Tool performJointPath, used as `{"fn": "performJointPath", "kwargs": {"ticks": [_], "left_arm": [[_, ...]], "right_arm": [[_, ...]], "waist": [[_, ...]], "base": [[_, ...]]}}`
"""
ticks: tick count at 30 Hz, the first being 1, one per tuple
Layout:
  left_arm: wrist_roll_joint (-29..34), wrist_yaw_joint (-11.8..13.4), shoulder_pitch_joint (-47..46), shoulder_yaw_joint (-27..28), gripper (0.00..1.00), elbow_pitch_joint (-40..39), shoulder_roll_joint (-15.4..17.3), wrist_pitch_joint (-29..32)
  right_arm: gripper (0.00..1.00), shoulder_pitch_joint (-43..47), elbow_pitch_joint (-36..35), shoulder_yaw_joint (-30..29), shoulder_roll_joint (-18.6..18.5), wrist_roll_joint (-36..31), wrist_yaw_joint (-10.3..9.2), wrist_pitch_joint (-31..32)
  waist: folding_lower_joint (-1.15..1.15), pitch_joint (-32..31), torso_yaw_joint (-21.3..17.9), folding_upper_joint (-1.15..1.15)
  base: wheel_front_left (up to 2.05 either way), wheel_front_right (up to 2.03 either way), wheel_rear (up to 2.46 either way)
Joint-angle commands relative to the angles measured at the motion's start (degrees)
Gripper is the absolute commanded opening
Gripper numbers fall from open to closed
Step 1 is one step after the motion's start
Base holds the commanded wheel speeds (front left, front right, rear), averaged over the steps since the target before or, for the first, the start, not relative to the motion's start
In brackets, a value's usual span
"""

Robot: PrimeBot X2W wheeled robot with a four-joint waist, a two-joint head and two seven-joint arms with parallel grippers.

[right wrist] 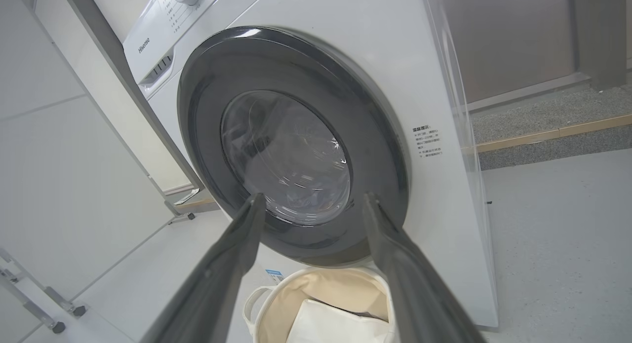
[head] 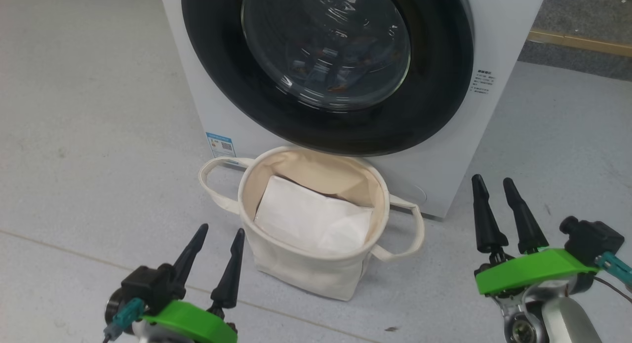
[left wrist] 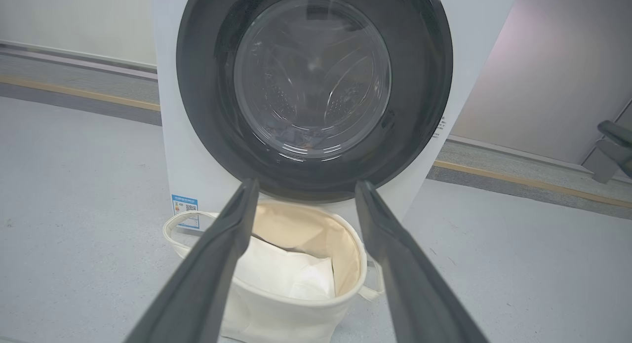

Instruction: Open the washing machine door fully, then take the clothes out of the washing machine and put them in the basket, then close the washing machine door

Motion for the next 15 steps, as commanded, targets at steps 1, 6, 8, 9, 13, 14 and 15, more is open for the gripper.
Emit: {"fn": "performJointPath", "kwargs": {"ticks": [1,6,8,9,13,14,15], "left_arm": [[0.9,0.2,-3.5,1.3,1.00,-1.7,0.5,-0.9],[2.8,0.1,-4.0,0.7,1.00,-1.6,0.4,-1.7],[3.9,0.3,-4.2,0.4,1.00,-1.9,0.5,-2.0],[4.4,0.3,-4.2,0.4,1.00,-2.1,0.5,-2.2],[6.5,0.6,-4.5,0.1,1.00,-2.9,0.7,-2.9],[7.1,0.7,-4.6,0.0,1.00,-3.1,0.8,-3.0],[7.8,0.7,-4.7,-0.2,1.00,-3.2,0.8,-3.2]], "right_arm": [[1.00,-1.2,-2.1,0.7,-0.4,-1.5,0.01,-0.8],[1.00,-0.8,-1.8,-0.3,-0.4,-3.6,0.01,-2.1],[1.00,-0.7,-1.4,-1.0,-0.4,-4.5,0.01,-2.5],[1.00,-0.7,-1.1,-1.4,-0.4,-4.9,0.01,-2.7],[1.00,-0.8,0.1,-1.7,-0.4,-7.0,0.01,-3.4],[1.00,-0.9,0.5,-1.5,-0.4,-7.5,0.01,-3.6],[1.00,-1.0,0.8,-1.4,-0.4,-8.1,0.01,-3.8]], "waist": [[0.00,0.1,0.0,0.00],[0.00,0.7,-0.5,0.00],[0.00,1.0,-0.7,0.00],[0.00,1.1,-0.7,0.00],[0.00,1.9,-1.0,0.00],[0.00,2.1,-1.1,0.00],[0.00,2.3,-1.2,0.00]], "base": [[0.00,0.00,0.00],[0.00,0.00,0.00],[0.00,0.00,0.00],[0.00,0.00,0.00],[0.00,0.00,0.00],[0.00,0.00,0.00],[0.00,0.00,0.00]]}}
